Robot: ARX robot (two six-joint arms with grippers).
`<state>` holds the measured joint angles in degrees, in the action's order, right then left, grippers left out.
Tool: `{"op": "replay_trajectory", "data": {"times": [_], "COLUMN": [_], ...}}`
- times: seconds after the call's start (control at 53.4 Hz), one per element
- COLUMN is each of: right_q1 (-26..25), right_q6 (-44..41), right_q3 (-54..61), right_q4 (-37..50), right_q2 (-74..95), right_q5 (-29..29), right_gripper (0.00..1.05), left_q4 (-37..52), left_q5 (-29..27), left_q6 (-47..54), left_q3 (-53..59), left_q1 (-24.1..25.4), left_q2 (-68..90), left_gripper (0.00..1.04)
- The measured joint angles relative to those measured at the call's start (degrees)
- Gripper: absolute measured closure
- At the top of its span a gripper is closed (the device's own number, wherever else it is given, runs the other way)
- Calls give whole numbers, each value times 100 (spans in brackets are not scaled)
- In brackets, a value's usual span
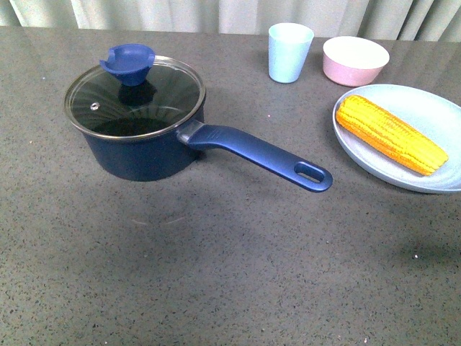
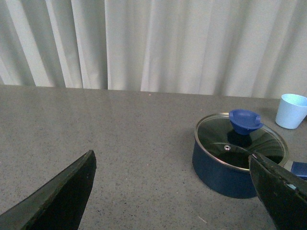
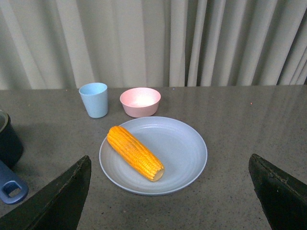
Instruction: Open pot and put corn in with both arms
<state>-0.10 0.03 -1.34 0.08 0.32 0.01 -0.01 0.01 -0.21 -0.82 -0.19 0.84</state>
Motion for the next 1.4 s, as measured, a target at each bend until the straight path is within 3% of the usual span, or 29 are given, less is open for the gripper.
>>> {"op": "replay_trajectory", "data": {"times": [0.524,0.618,0.655,0.899,1.011,1.404], "right_q1": [0,0,0,0,0,0], "right_q6": [-2,-2,-2,-2,0,-2], "right_q3": [0,0,0,0,0,0], "right_q4": [0,0,0,0,0,0], "right_q2": [0,0,-2,0,0,0], "right_q5": [0,0,0,0,0,0], "right_gripper": [9,9,9,9,9,9], "left_q4": [0,-1198,-1255,1740,2638,4054], "left_q5": [0,15,-46,149,260,339], "left_q6": [0,-442,-625,-817,-857,-824], "left_q3": [0,-527,-752,-1423,-1685,-2712], "left_q1": [0,-125,-258,-695,-789,-1261], "left_q2": [0,815,1539,5174,6321,8863], "left_gripper": [9,9,9,9,9,9]}}
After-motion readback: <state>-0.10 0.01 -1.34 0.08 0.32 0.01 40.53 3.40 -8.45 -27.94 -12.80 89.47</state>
